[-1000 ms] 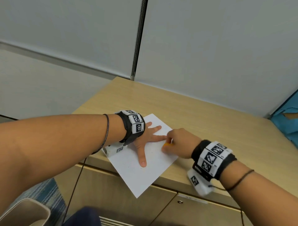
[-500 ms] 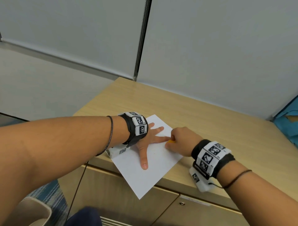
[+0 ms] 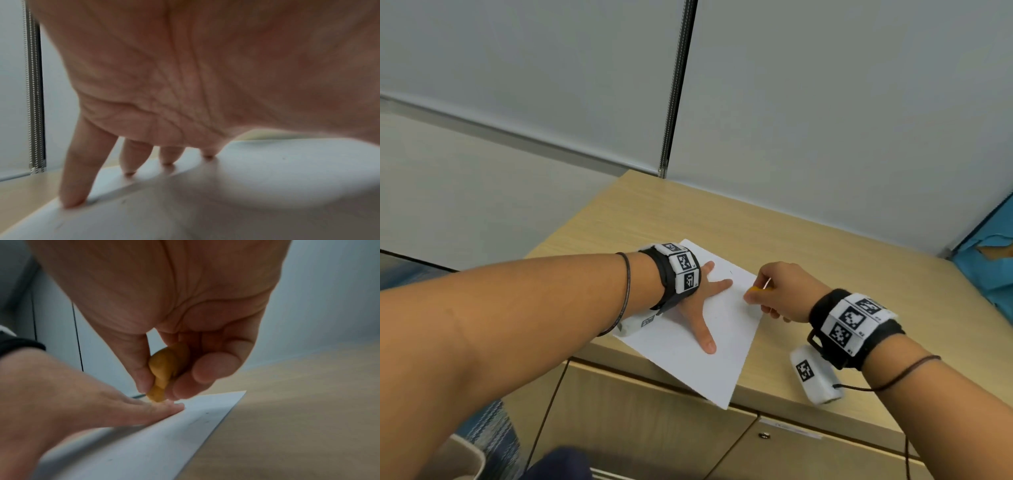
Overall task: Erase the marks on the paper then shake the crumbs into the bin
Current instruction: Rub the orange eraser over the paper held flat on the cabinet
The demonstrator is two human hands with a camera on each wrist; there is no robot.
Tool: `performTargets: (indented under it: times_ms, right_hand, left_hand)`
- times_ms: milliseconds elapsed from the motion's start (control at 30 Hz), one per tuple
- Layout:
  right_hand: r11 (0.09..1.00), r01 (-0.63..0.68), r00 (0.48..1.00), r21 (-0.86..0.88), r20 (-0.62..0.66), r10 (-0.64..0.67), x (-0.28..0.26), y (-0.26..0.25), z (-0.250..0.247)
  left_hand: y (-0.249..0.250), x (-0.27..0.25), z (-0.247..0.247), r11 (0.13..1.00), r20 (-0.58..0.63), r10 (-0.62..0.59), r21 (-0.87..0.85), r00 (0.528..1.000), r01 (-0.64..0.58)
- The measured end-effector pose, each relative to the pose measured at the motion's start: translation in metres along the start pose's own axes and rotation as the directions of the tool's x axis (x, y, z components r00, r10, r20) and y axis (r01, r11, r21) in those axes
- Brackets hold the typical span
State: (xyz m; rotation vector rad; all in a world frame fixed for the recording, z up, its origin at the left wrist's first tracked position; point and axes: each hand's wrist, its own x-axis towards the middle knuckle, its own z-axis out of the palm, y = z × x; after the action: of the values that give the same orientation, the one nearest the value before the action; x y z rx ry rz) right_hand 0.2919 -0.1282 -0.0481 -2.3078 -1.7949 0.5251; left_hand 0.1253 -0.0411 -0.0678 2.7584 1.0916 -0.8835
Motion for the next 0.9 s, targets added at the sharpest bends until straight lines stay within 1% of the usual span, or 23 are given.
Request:
performTargets:
  times_ms: [33, 100, 167, 233, 333, 400, 433, 500, 533, 567, 633, 733, 800, 867, 900]
  right_hand:
    - [0.997, -0.005, 1.0, 0.077, 0.003, 0.005, -0.001, 0.0, 0.0]
    - [0.993, 0.014, 0.999, 0.115, 0.038, -0.019, -0.005, -0.001, 0.005]
    - [0.994, 0.051, 0.993, 0.095, 0.098, -0.06, -0.006, -0.002, 0.012]
    - [0.996, 0.073, 0.987, 0.054, 0.14, -0.079, -0.004, 0.0, 0.018]
    - [0.997, 0.074, 0.987, 0.02, 0.139, -0.076, -0.002, 0.004, 0.019]
    - [0.997, 0.08, 0.991, 0.001, 0.112, -0.079, 0.001, 0.006, 0.017]
    - [0.996, 0.086, 0.991, -0.007, 0.105, -0.084, 0.002, 0.006, 0.016]
    - [0.993, 0.113, 0.988, -0.033, 0.111, -0.109, 0.003, 0.005, 0.015]
    - [0.991, 0.124, 0.986, -0.046, 0.119, -0.117, 0.004, 0.005, 0.014]
    - [0.991, 0.128, 0.985, -0.05, 0.125, -0.121, 0.004, 0.004, 0.014]
    - [0.991, 0.127, 0.986, -0.052, 0.115, -0.121, 0.004, 0.004, 0.013]
    - [0.982, 0.164, 0.984, -0.089, 0.086, -0.156, -0.002, 0.003, 0.018]
    - [0.964, 0.246, 0.965, -0.104, 0.122, -0.233, -0.014, -0.001, 0.025]
    - [0.934, 0.338, 0.931, -0.118, 0.187, -0.313, -0.027, -0.007, 0.031]
    - [0.927, 0.356, 0.92, -0.114, 0.219, -0.326, -0.029, -0.009, 0.031]
  left_hand:
    - [0.004, 0.0, -0.001, 1.0, -0.006, -0.023, -0.004, 1.0, 0.023]
    - [0.014, -0.002, -0.002, 0.999, -0.045, -0.05, -0.009, 0.998, 0.049]
    - [0.022, -0.007, 0.0, 0.998, -0.081, -0.061, -0.02, 0.995, 0.059]
    - [0.021, -0.01, -0.001, 0.998, -0.09, -0.059, 0.012, 0.994, 0.06]
    - [0.009, -0.012, -0.007, 0.992, -0.027, -0.046, 0.118, 0.999, 0.049]
    - [0.0, -0.014, -0.012, 0.984, 0.004, 0.004, 0.179, 1.0, -0.005]
    - [-0.004, -0.014, -0.013, 0.977, 0.011, 0.06, 0.203, 0.998, -0.061]
    - [-0.009, -0.011, -0.012, 0.949, 0.029, 0.214, 0.231, 0.976, -0.215]
    - [-0.011, -0.009, -0.009, 0.935, 0.037, 0.277, 0.219, 0.96, -0.278]
    - [-0.012, -0.006, -0.004, 0.931, 0.036, 0.313, 0.187, 0.949, -0.314]
    - [-0.015, 0.001, 0.005, 0.933, 0.017, 0.336, 0.13, 0.942, -0.335]
    - [-0.016, 0.005, 0.009, 0.931, 0.007, 0.344, 0.123, 0.939, -0.343]
    - [-0.016, 0.006, 0.007, 0.932, 0.023, 0.335, 0.136, 0.942, -0.335]
    - [-0.014, 0.008, 0.006, 0.932, 0.031, 0.326, 0.155, 0.945, -0.327]
    - [-0.014, 0.009, 0.007, 0.932, 0.03, 0.328, 0.152, 0.944, -0.328]
